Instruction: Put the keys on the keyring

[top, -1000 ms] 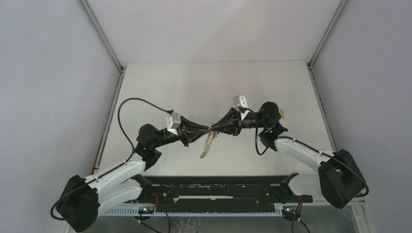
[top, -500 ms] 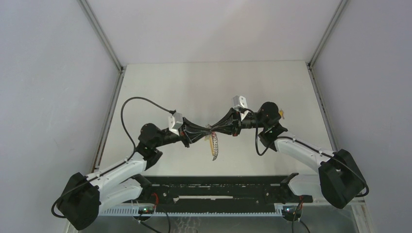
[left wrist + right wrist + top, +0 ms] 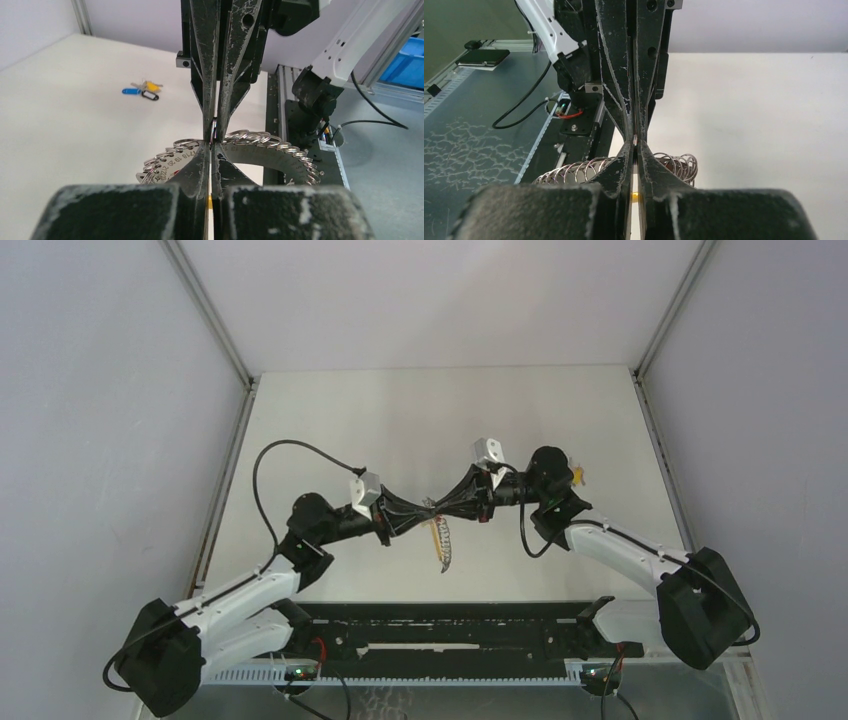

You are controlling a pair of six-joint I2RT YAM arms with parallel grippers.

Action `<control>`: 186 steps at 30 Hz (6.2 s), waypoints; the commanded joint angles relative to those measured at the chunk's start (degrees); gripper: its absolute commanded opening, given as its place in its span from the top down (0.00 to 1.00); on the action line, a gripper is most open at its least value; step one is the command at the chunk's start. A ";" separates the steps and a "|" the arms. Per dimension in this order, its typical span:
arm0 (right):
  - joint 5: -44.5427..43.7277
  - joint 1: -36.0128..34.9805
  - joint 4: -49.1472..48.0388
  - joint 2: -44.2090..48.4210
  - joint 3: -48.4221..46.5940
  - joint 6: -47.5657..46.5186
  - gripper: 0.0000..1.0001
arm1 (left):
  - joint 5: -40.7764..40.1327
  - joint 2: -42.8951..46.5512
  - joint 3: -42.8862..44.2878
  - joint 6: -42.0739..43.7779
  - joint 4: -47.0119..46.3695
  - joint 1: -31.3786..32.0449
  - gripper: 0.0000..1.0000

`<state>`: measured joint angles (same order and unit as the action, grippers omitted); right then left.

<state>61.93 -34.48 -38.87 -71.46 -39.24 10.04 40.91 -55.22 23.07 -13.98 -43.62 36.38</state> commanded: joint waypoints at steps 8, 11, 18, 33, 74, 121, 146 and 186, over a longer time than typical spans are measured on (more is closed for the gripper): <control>-4.56 0.22 20.15 2.55 -0.13 -11.75 0.81 | -15.86 1.10 4.86 6.29 21.34 3.34 1.00; -6.30 0.21 20.57 2.87 1.36 -11.99 0.71 | -19.32 -1.02 6.22 6.05 27.52 4.61 1.00; -10.42 -0.45 21.90 2.94 4.32 -14.15 0.58 | -29.23 -5.68 13.67 5.21 46.80 8.74 1.00; -8.30 -3.25 8.58 -3.56 6.29 -23.63 0.46 | -29.43 -9.54 31.69 17.49 77.81 12.98 1.00; 1.30 -6.38 -9.65 -14.82 3.71 -12.94 0.85 | -24.71 -8.66 35.34 22.84 77.86 14.86 1.00; -5.34 -3.81 20.19 2.05 0.54 -23.43 1.00 | -26.97 11.25 -4.01 12.29 19.16 14.60 0.56; -7.75 -5.99 42.08 7.73 -7.76 -33.76 1.00 | -5.95 11.36 -9.54 12.98 1.37 6.34 0.54; -6.58 -7.61 39.93 6.24 -7.87 -32.65 1.00 | -0.75 3.69 -4.70 9.76 -1.82 6.33 0.71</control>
<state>54.30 -41.43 4.45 -65.28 -44.47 -22.98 38.83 -51.40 15.07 -3.01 -42.35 42.98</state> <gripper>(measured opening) 0.007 0.295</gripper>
